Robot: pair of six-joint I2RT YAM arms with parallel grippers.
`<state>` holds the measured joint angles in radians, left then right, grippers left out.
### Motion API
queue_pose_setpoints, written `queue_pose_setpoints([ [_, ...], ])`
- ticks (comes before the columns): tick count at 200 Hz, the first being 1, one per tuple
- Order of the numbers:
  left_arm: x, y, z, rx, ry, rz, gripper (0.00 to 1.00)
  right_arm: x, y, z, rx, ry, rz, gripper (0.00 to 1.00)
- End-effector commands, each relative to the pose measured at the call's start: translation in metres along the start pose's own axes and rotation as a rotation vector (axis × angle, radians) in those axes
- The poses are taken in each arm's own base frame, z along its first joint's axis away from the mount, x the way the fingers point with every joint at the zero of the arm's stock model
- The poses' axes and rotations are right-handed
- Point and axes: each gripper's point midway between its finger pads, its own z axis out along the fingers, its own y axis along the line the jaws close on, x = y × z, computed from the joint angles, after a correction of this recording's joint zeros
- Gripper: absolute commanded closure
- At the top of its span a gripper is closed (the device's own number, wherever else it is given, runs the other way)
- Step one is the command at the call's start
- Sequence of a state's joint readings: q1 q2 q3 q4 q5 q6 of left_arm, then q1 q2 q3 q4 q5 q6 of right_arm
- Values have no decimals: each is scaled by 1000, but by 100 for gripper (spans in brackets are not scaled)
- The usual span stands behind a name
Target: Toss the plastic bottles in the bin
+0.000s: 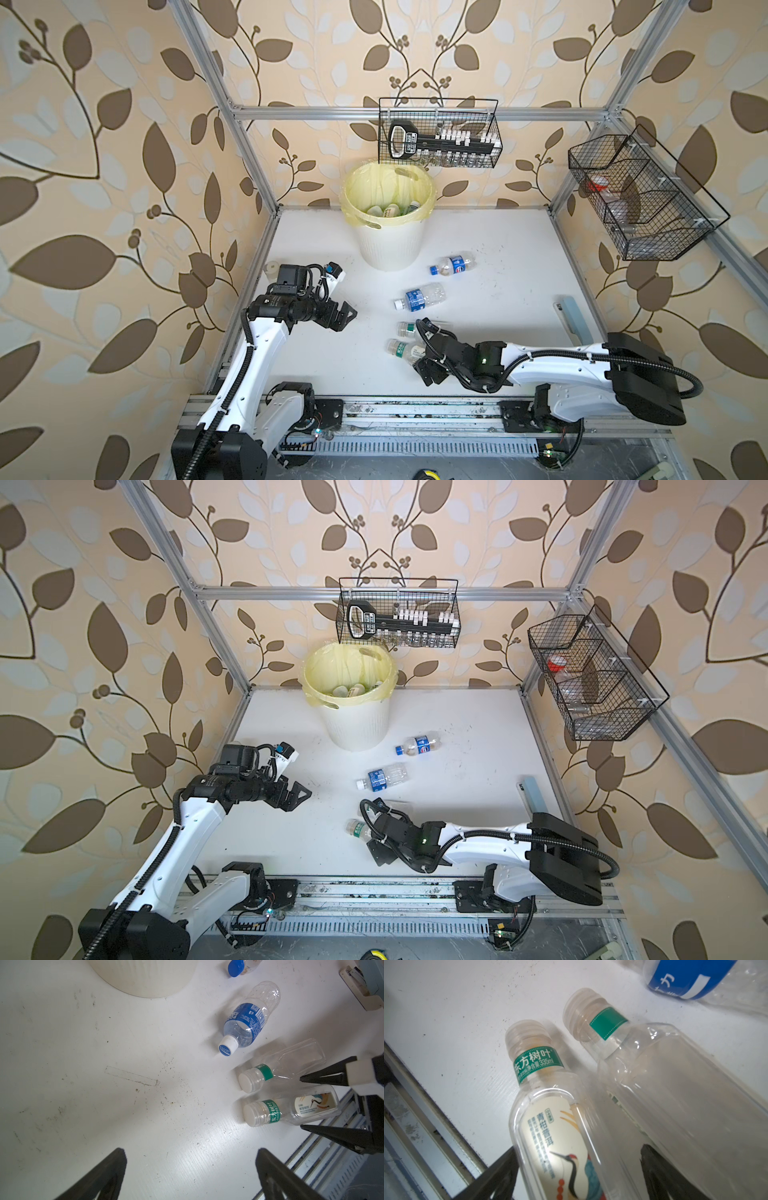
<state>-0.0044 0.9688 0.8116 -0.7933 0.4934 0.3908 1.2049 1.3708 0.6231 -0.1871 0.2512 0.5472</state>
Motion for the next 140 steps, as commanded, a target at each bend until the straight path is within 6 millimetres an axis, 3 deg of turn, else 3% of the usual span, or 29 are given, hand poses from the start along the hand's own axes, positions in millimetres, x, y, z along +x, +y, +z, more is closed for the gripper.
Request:
queue_pose_setpoints([
  [1,-4,-4,-5,27,-16,12,1,-6,6,3,7,-1,-26,13],
  [63,-4,-2,-5,22,-19,5,1,-9,16,5,-32,0,-39,42],
  [140,-4,-1,-6,22,-23,3,1,-36,37,-13,-92,-69,-47,45],
])
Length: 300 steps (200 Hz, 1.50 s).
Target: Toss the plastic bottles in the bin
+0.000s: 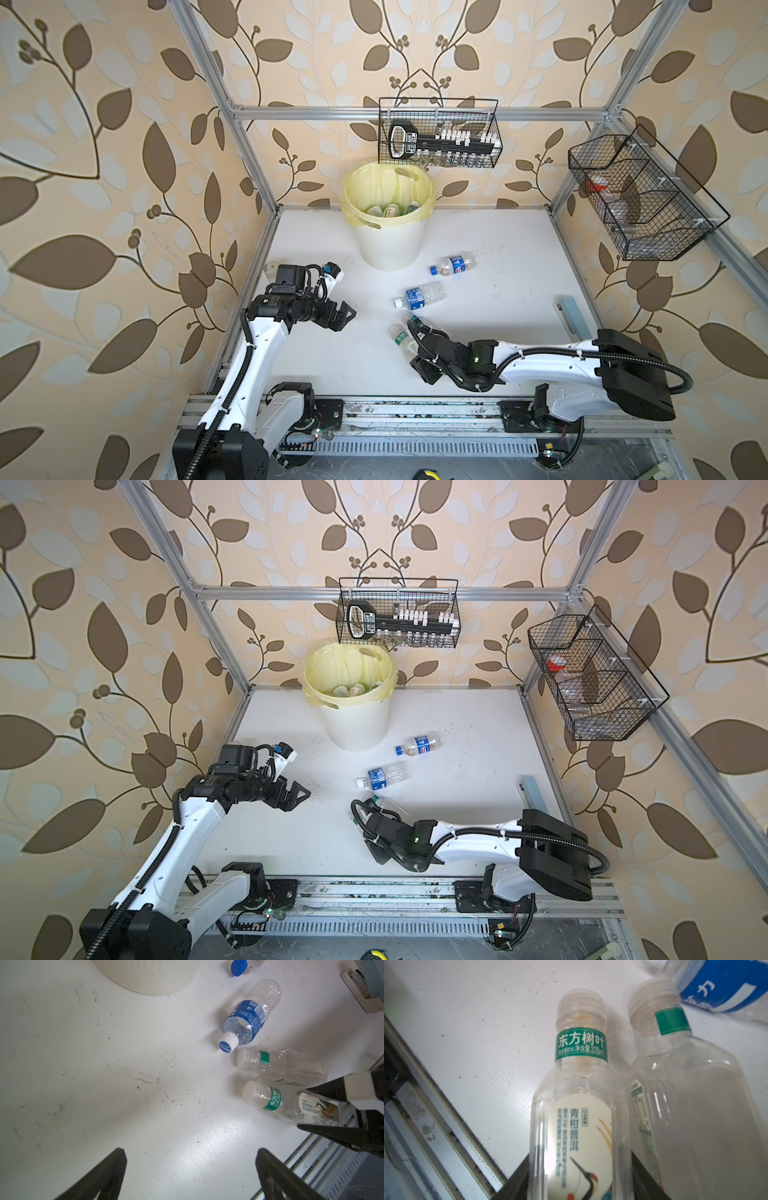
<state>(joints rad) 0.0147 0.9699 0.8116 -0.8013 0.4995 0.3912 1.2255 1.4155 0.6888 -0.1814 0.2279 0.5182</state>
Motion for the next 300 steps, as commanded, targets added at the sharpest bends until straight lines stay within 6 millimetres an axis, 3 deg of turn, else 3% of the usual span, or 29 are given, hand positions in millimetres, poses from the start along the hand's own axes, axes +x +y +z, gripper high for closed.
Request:
queue_pose_setpoints([
  [1,-5,-5,-5,26,-23,21,1,-23,15,-13,-47,-61,-8,45],
  [138,-5,-3,-11,19,-40,19,1,-81,9,-76,-163,-293,181,49],
  [228,-5,4,-12,-9,-38,2,1,-134,-34,-138,-180,-483,322,49],
  [300,-3,22,-12,-66,-24,-46,1,-164,-66,-163,-165,-542,354,51],
])
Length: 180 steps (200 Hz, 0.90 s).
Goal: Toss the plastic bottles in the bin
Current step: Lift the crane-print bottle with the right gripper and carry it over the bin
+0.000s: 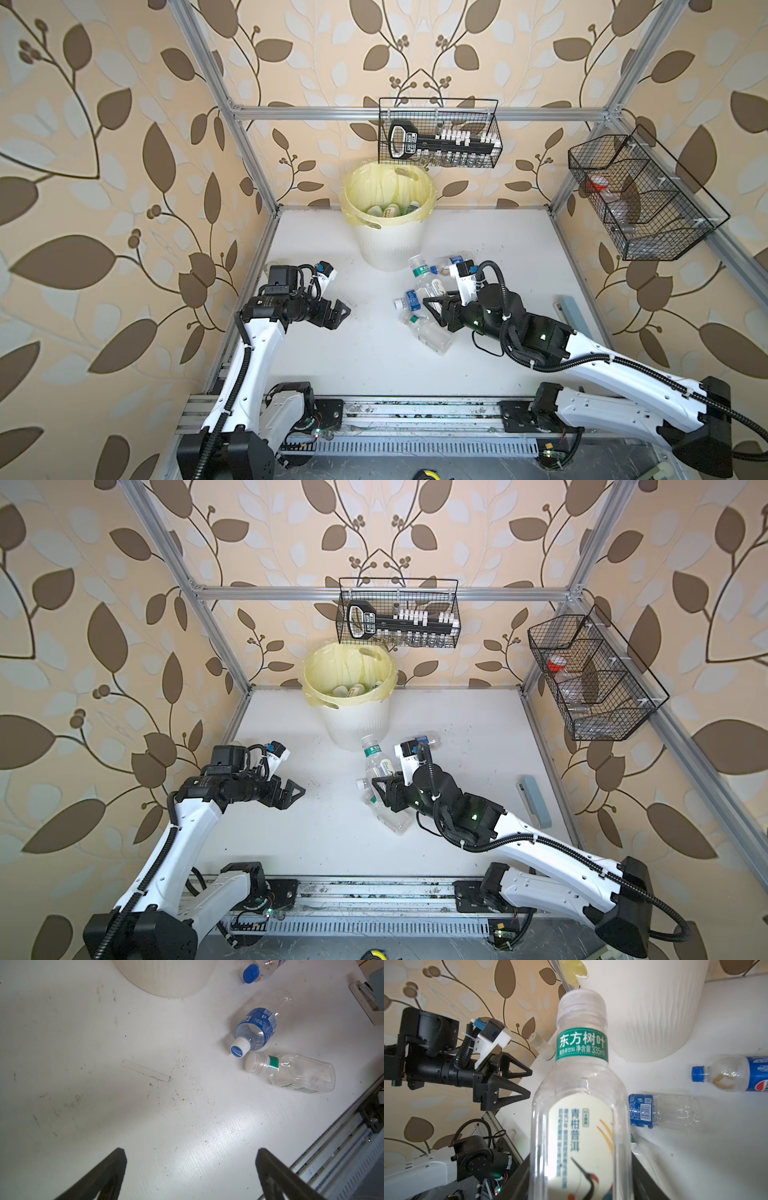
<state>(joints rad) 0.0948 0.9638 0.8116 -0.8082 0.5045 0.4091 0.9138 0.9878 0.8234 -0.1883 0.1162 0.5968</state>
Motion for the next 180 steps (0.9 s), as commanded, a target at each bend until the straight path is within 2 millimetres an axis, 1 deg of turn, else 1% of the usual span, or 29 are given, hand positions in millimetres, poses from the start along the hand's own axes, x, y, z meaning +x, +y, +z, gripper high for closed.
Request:
queue_pose_setpoints([
  [1,-4,6,-4,-23,-4,-3,1,-23,4,-8,-33,-30,-9,51],
  [25,-4,12,-2,-45,3,-14,1,-43,-8,-10,-18,-53,-4,51],
  [39,-4,14,-1,-53,8,-18,1,-54,-21,-12,17,-65,-1,51],
  [70,-3,19,1,-65,13,-23,1,-68,-39,-15,43,-90,7,52],
  [87,-3,19,2,-62,15,-24,1,-67,-47,-16,63,-95,6,53],
  [113,-3,18,2,-56,18,-25,1,-57,-57,-18,92,-97,4,52],
  [139,-2,17,-1,-59,12,-23,1,-50,-62,-23,104,-104,0,52],
  [163,-3,16,-1,-55,8,-23,1,-54,-62,-28,111,-124,-8,52],
  [180,-3,16,-2,-55,6,-21,1,-65,-56,-28,97,-142,-15,52],
])
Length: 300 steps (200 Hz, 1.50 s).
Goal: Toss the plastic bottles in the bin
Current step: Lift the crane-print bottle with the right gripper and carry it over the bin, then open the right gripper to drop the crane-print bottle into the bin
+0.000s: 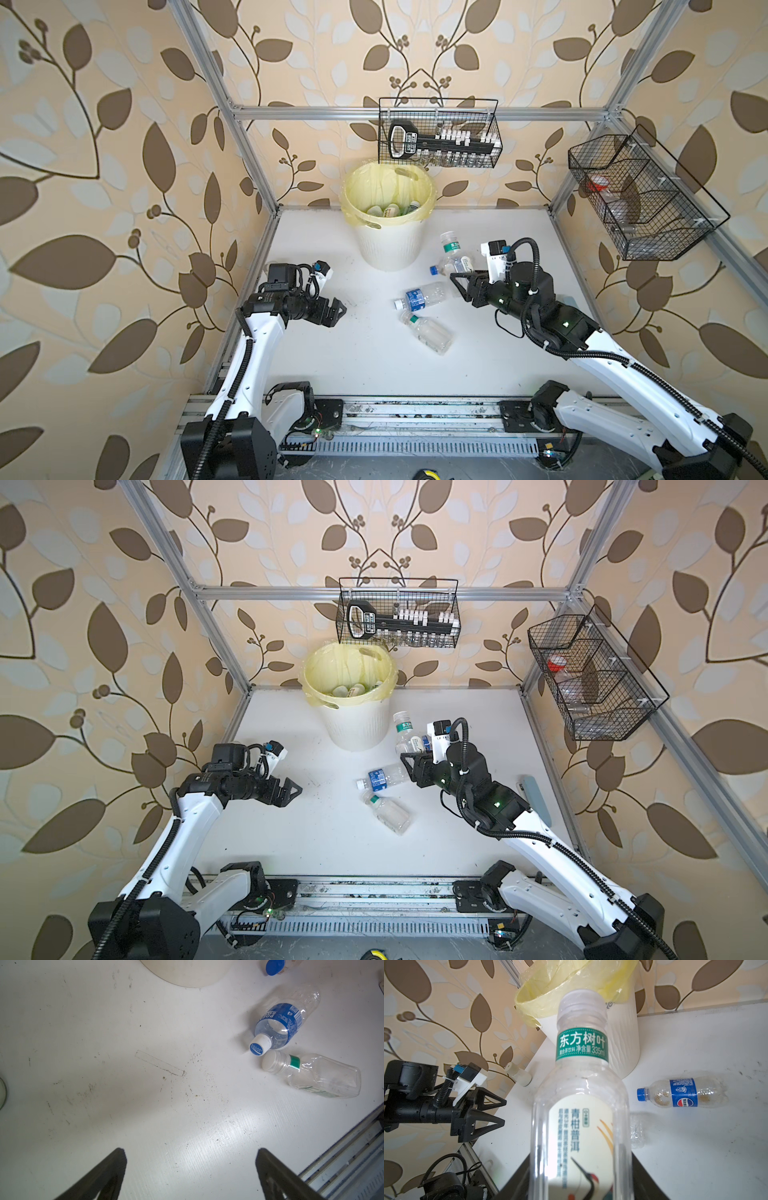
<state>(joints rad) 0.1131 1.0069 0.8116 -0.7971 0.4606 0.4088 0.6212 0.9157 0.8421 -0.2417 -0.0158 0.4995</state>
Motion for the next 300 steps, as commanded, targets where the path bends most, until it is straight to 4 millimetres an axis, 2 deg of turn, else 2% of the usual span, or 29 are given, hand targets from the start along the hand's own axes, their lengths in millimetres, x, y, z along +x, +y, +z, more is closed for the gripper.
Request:
queue_pose_setpoints([
  [1,-8,0,-8,-11,-32,9,1,-18,7,-3,-12,-49,-29,52],
  [25,-9,0,-10,-15,-42,14,1,-47,27,5,-57,-74,-44,52],
  [33,-10,0,-11,-16,-46,17,1,-57,34,13,-66,-73,-52,52],
  [45,-12,0,-13,-22,-52,19,1,-79,49,23,-85,-85,-64,52],
  [60,-14,0,-16,-27,-57,24,1,-120,74,36,-116,-133,-88,53],
  [62,-14,0,-16,-27,-57,24,1,-119,74,46,-109,-119,-88,53],
  [75,-18,-2,-21,-26,-65,33,1,-153,87,67,-108,-160,-76,52],
  [88,-21,-6,-25,-13,-70,51,1,-179,90,97,-85,-169,-55,51],
  [93,-22,-7,-26,-10,-70,60,1,-188,91,106,-79,-171,-51,48],
  [96,-23,-7,-28,-10,-69,66,1,-187,88,118,-66,-156,-50,45],
  [103,-23,-8,-30,-9,-65,80,1,-193,86,134,-48,-137,-50,36],
  [113,-24,-10,-36,-12,-53,100,1,-202,83,147,-18,-109,-36,25],
  [118,-24,-10,-38,-15,-44,111,1,-204,82,151,-6,-96,-28,11],
  [124,-24,-11,-41,-20,-36,122,1,-207,83,152,-2,-92,-23,1],
  [152,-21,-17,-54,-27,-30,177,1,-210,100,132,-28,-137,-42,0],
  [168,-22,-22,-59,-20,-44,198,1,-213,109,105,-64,-179,-43,0],
  [191,-28,-26,-67,-19,-67,208,1,-205,112,70,-88,-215,-46,0],
  [211,-32,-28,-71,-19,-79,205,1,-190,103,49,-76,-200,-43,0],
  [262,-39,-38,-77,31,-115,134,1,-136,65,15,4,-132,-24,0],
  [300,-52,-54,-91,98,-157,67,1,-113,46,-10,42,-130,6,0],
])
